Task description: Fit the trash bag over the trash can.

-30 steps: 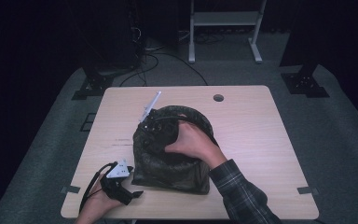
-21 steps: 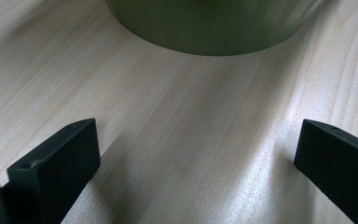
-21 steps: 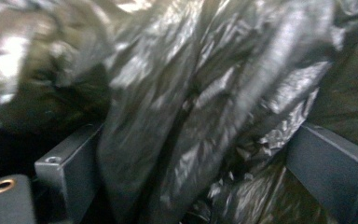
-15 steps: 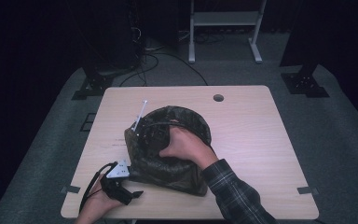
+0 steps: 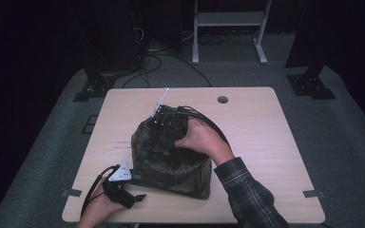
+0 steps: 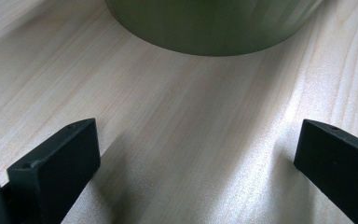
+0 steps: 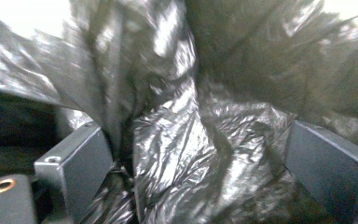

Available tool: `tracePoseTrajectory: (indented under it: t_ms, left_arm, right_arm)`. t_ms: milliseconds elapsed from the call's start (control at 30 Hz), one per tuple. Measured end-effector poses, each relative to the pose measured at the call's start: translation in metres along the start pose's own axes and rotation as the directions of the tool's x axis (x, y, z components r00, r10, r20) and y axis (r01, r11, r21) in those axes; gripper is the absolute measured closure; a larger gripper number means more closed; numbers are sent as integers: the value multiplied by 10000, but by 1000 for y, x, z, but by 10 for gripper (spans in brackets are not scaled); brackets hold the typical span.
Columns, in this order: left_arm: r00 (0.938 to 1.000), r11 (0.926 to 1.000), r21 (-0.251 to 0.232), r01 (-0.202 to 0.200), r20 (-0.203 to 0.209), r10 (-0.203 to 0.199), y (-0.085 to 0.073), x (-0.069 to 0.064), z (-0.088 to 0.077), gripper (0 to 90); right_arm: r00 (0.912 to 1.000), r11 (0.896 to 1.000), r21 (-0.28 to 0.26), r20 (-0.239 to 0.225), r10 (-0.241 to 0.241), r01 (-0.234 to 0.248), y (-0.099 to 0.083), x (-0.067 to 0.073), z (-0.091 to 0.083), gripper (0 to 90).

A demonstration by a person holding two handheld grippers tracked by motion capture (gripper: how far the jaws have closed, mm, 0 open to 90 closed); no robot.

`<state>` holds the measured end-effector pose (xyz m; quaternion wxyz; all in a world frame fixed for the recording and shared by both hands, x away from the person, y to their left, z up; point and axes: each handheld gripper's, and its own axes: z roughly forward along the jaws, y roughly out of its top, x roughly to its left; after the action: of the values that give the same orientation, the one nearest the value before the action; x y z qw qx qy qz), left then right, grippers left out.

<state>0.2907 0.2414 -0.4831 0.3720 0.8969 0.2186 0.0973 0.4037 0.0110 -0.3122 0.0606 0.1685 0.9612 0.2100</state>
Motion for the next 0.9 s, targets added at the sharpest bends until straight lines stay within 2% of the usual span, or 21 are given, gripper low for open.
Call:
tracePoseTrajectory:
  t_ms: [100, 167, 200, 333, 533, 767, 900]
  left_arm:
    - [10000, 10000, -35, 38, -10, -38, 0, 0, 0, 0]
    - [10000, 10000, -5, -1, -3, 1, 0, 0, 0, 0]
    - [10000, 10000, -32, 31, -10, -31, 0, 0, 0, 0]
    - [10000, 10000, -40, 43, -18, -43, 0, 0, 0, 0]
    - [10000, 10000, -42, 49, -16, -49, 0, 0, 0, 0]
    - [10000, 10000, -28, 45, -7, -45, 1, 0, 1, 0]
    - [10000, 10000, -26, 40, -9, -40, 1, 0, 1, 0]
  right_arm:
    - [9999, 9992, 408, 97, -36, 32, 0, -2, 13, 64]
    - [9993, 9974, 702, 342, -156, 132, 0, -1, 17, 65]
    - [9993, 9979, 618, 314, -186, 166, 0, -1, 16, 65]
    - [9997, 9999, -88, 216, -91, 93, -1, 0, 2, 65]
    - [9998, 9956, -920, 79, -162, 168, -11, 3, -15, 65]
    - [9994, 9811, -1931, -263, -206, 151, -23, 5, -35, 65]
    - [9995, 9720, -2341, -182, -269, 219, -29, 4, -46, 65]
